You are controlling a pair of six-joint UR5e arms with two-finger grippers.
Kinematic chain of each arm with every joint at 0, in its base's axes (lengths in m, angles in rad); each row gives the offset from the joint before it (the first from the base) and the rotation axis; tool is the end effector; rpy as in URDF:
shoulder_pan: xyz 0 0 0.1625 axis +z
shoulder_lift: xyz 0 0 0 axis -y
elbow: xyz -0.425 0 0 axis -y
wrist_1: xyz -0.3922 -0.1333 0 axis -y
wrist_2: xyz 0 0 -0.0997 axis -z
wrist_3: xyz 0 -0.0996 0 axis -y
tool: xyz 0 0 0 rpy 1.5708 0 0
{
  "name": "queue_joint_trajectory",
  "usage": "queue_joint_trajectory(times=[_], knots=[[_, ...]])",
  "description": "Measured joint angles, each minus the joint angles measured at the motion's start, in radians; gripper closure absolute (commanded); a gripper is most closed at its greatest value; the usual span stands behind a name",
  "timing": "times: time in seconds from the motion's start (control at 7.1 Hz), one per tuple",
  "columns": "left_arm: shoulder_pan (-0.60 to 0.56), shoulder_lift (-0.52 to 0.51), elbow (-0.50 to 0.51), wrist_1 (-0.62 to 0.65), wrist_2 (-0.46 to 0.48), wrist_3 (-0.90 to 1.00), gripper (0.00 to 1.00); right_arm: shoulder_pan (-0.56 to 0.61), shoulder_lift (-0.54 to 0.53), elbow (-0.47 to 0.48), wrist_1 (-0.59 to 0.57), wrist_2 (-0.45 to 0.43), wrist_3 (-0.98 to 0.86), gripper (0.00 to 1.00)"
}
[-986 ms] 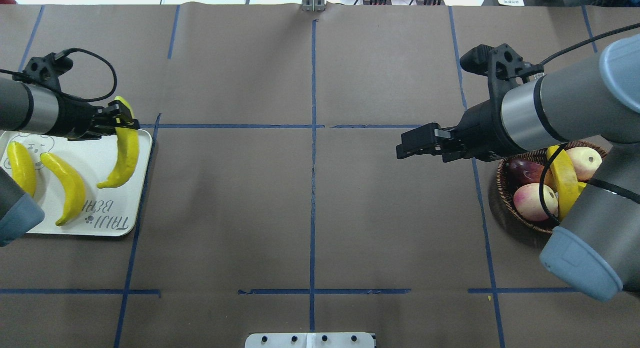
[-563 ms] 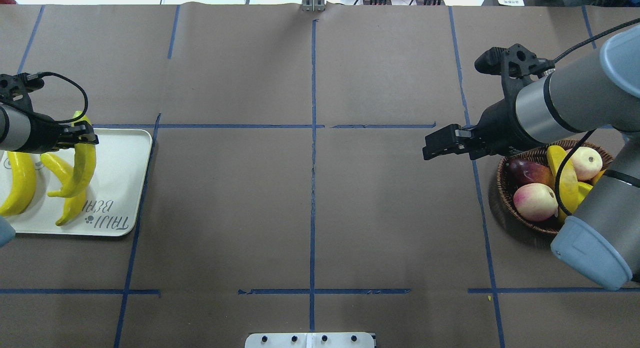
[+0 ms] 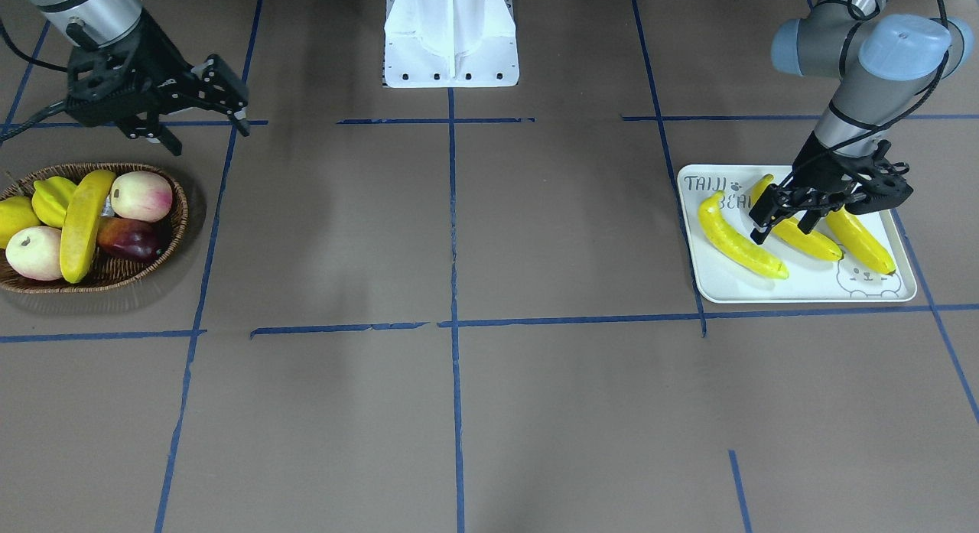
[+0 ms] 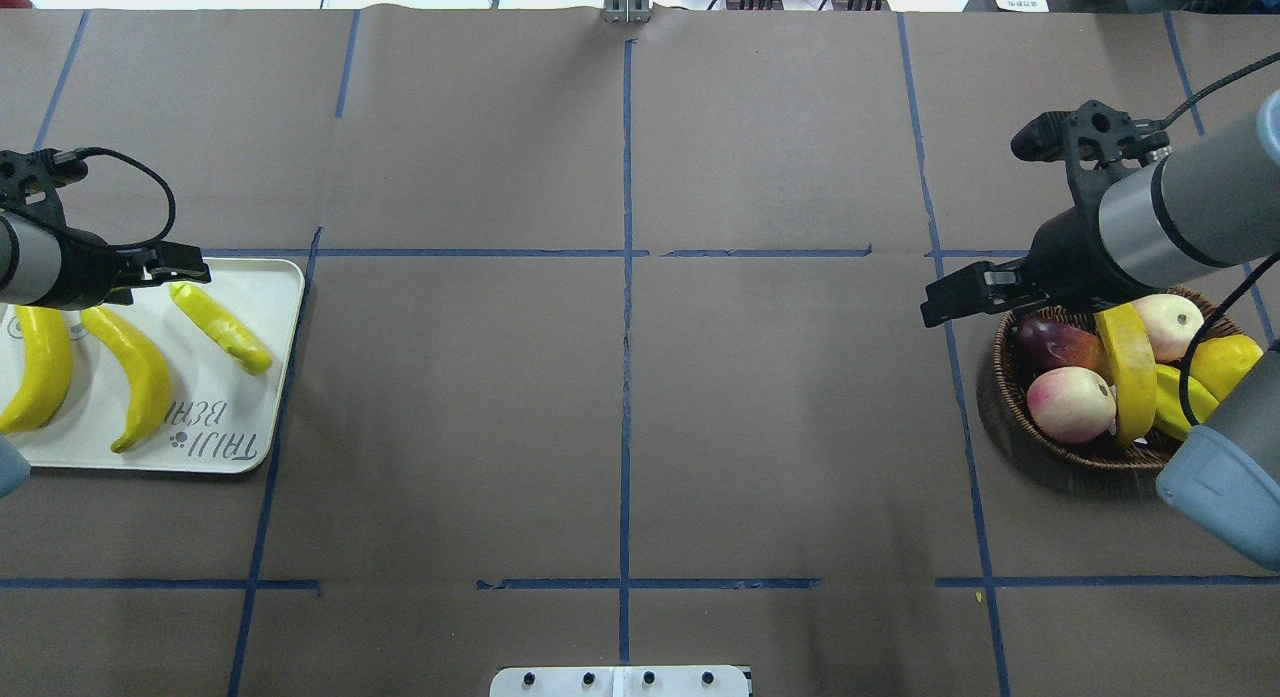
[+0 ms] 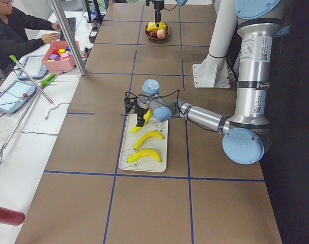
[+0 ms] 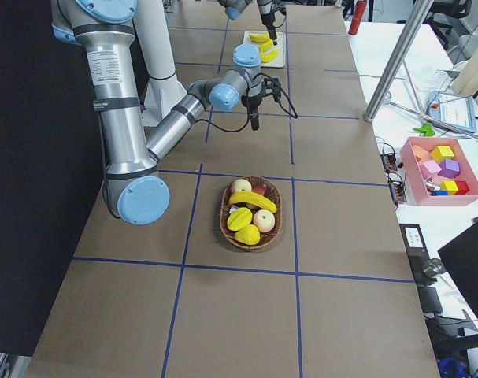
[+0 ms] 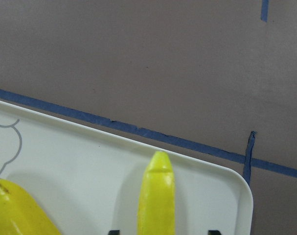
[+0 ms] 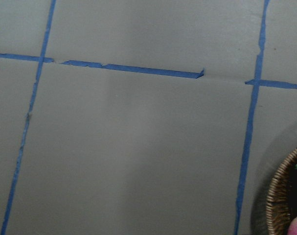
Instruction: Transfer all bananas from basket to plate
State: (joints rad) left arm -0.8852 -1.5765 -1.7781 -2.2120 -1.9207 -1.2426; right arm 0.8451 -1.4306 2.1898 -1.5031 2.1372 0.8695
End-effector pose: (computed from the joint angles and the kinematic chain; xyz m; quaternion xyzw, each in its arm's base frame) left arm 0.2536 -0.4667 0.4909 0.1024 0.4254 -0.1771 0.8816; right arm -0.2543 -0.4070 0.2969 0.0863 -0.4548 -0.0488 0.8851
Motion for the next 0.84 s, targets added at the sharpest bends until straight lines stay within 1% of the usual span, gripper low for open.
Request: queue_joint_trajectory(times=[0.28, 0.42, 0.56, 0.7, 0.84], knots=[[0.0, -0.004, -0.004, 0.0, -0.012, 0.0, 0.0, 0.015, -0.066, 0.001, 0.009, -0.007, -0.042, 0.0], [0.0, -0.005, -0.005, 0.0, -0.026, 0.0, 0.0, 0.025, -0.108, 0.002, 0.014, -0.009, -0.093, 0.0], [-0.001, -0.006, -0.006, 0.0, -0.038, 0.0, 0.0, 0.036, -0.185, 0.0, 0.049, -0.013, -0.159, 0.0], [-0.001, -0.006, -0.008, 0.0, -0.043, 0.0, 0.0, 0.049, -0.269, -0.012, 0.128, -0.014, -0.191, 0.0], [-0.001, -0.007, -0.009, 0.0, -0.045, 0.0, 0.0, 0.07, -0.324, -0.041, 0.206, -0.015, -0.195, 0.0]])
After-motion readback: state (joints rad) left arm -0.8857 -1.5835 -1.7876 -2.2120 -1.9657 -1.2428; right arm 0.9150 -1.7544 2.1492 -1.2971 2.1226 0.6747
